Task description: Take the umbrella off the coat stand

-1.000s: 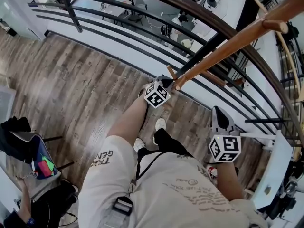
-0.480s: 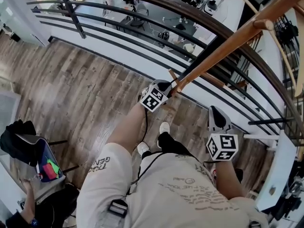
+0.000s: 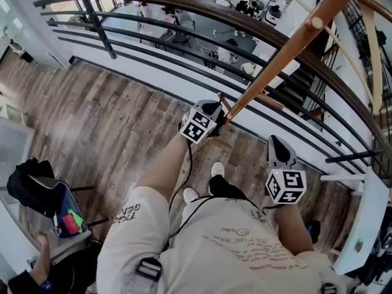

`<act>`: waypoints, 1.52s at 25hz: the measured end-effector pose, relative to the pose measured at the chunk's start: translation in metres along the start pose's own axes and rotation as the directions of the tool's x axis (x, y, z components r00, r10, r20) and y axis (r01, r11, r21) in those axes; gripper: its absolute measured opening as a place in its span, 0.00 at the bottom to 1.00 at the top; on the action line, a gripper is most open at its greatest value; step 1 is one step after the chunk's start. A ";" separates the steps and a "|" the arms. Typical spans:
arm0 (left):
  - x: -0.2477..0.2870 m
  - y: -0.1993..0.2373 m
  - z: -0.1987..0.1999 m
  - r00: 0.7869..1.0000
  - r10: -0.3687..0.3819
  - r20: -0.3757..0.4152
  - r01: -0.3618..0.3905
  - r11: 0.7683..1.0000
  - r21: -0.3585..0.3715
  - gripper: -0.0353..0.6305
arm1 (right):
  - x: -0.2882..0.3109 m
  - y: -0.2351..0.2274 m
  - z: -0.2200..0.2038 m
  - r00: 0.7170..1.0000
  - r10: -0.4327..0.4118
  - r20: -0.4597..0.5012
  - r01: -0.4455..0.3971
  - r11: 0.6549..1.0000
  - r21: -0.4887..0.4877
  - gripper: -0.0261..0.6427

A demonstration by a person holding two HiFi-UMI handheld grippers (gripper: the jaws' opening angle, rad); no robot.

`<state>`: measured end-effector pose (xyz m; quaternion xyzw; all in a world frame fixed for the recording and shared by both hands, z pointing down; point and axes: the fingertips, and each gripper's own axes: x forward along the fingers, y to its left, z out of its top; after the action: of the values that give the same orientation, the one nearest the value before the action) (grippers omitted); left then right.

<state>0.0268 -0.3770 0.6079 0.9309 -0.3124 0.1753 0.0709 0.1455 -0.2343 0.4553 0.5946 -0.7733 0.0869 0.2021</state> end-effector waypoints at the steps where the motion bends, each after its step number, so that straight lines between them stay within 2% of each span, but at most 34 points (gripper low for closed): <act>1: -0.002 0.003 0.000 1.000 0.010 -0.001 -0.010 1.000 -0.001 0.06 | -0.001 0.000 0.000 1.000 0.000 0.006 0.000 1.000 0.005 0.04; 10: -0.035 0.030 0.014 0.991 0.135 0.020 -0.133 0.989 -0.071 0.06 | -0.012 0.001 -0.003 0.999 0.016 0.030 -0.017 0.999 0.034 0.04; 15: -0.034 0.034 0.016 0.988 0.151 0.016 -0.150 0.987 -0.060 0.06 | -0.014 -0.002 -0.005 0.999 0.021 0.029 -0.021 0.999 0.032 0.04; 23: -0.037 0.048 0.019 0.981 0.196 0.013 -0.194 0.977 -0.086 0.06 | -0.017 -0.013 0.000 0.999 0.006 0.036 -0.008 0.999 0.040 0.04; 27: -0.047 0.046 0.029 0.976 0.214 0.034 -0.211 0.974 -0.083 0.06 | -0.013 -0.014 0.005 0.999 0.019 0.051 -0.022 0.999 0.043 0.04; 33: -0.085 0.041 0.055 0.954 0.289 0.082 -0.282 0.956 -0.085 0.06 | -0.004 -0.004 0.009 0.995 0.056 0.079 -0.060 0.997 0.056 0.04; 38: -0.134 0.032 0.073 0.929 0.361 0.085 -0.353 0.931 -0.090 0.06 | 0.004 0.012 0.016 0.989 0.099 0.107 -0.107 0.992 0.070 0.04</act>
<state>-0.0711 -0.3453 0.4914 0.8630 -0.4859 0.1268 0.0558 0.1303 -0.2407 0.4438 0.5650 -0.8085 0.0953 0.1343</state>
